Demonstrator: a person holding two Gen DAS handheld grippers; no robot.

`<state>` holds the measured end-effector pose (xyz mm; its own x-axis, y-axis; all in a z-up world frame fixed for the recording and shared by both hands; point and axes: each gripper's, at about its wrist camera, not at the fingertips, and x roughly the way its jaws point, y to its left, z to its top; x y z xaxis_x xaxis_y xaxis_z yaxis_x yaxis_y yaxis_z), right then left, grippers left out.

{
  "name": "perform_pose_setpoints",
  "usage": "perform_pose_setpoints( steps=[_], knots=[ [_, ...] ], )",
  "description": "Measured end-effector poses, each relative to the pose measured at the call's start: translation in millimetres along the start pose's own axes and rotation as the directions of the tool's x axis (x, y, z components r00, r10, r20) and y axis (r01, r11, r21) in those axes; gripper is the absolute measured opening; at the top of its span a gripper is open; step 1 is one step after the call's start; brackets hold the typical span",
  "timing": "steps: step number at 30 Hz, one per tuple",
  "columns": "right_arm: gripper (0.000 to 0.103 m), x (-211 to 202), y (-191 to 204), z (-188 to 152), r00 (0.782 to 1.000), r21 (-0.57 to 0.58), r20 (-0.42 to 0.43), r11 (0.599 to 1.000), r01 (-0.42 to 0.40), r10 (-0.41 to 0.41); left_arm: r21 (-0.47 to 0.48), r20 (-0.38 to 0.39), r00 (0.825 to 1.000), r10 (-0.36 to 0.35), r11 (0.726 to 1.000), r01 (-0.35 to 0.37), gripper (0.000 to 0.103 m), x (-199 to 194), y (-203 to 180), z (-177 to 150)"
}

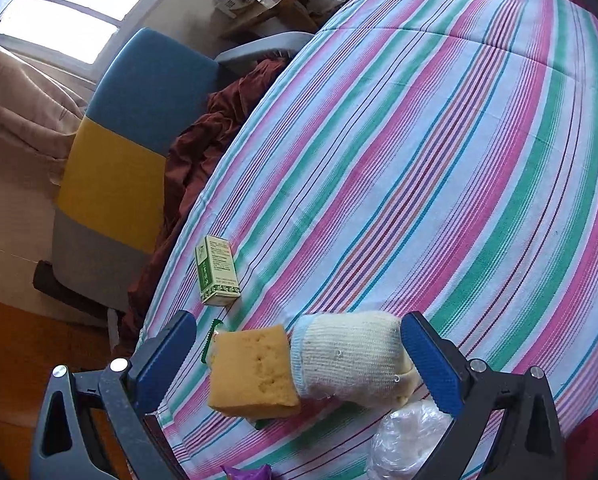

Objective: Organize objects
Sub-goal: 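Lift the purple packet with the left gripper while the right gripper grasps the clear plastic bundle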

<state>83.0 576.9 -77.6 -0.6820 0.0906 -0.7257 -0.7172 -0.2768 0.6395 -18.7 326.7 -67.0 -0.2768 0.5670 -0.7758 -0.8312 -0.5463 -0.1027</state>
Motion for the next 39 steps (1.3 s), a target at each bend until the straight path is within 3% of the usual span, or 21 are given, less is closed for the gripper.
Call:
perform_pose_setpoints(
  steps=[2, 3, 9, 12, 17, 18, 19, 20, 21, 28, 35, 39],
  knots=[
    [0.103, 2, 1, 0, 1.000, -0.001, -0.012, 1.000, -0.009, 0.009, 0.177, -0.003, 0.999, 0.035, 0.984, -0.034, 0.044, 0, -16, 6],
    [0.103, 2, 2, -1, 1.000, -0.007, -0.014, 1.000, -0.005, 0.005, 0.258, -0.048, 0.998, 0.042, 0.966, -0.028, 0.044, 5, -23, 11],
    [0.103, -2, -2, 1, 0.998, 0.023, -0.020, 0.998, -0.056, 0.056, 0.543, -0.150, 0.986, 0.069, 0.840, 0.024, 0.061, 32, -45, 29],
    [0.103, -5, -4, 3, 0.996, 0.044, -0.019, 0.996, -0.082, 0.083, 0.605, -0.165, 0.983, 0.083, 0.795, 0.035, 0.068, 44, -48, 39],
    [0.103, -6, -1, 3, 0.994, 0.035, -0.022, 0.994, -0.104, 0.105, 0.633, -0.249, 0.967, 0.047, 0.764, 0.126, 0.068, 65, -52, 49],
    [0.103, -7, 0, 2, 0.994, 0.033, -0.022, 0.994, -0.107, 0.107, 0.627, -0.265, 0.963, 0.040, 0.766, 0.141, 0.068, 70, -52, 49],
    [0.103, -7, 0, 2, 0.994, 0.031, -0.021, 0.994, -0.108, 0.109, 0.607, -0.283, 0.959, 0.034, 0.780, 0.152, 0.061, 76, -50, 49],
    [0.103, -7, 1, 3, 0.994, 0.028, -0.021, 0.994, -0.107, 0.108, 0.578, -0.298, 0.955, 0.019, 0.799, 0.164, 0.048, 81, -47, 50],
    [0.103, -6, 1, 3, 0.994, 0.025, -0.022, 0.994, -0.105, 0.105, 0.522, -0.312, 0.950, -0.025, 0.831, 0.193, 0.047, 83, -42, 51],
    [0.103, -6, 3, 4, 0.994, 0.007, -0.018, 0.995, -0.103, 0.103, 0.229, -0.194, 0.978, -0.078, 0.966, 0.122, 0.034, 63, -14, 25],
    [0.103, -5, 11, -1, 0.996, -0.040, -0.047, 0.996, -0.078, 0.076, 0.045, -0.085, 0.996, -0.037, 0.998, 0.041, 0.032, 27, -7, -16],
    [0.103, -14, 24, -4, 0.989, -0.135, -0.135, 0.988, -0.074, 0.056, 0.018, -0.055, 0.998, -0.028, 0.999, 0.029, 0.032, 16, -8, -27]
  ],
)
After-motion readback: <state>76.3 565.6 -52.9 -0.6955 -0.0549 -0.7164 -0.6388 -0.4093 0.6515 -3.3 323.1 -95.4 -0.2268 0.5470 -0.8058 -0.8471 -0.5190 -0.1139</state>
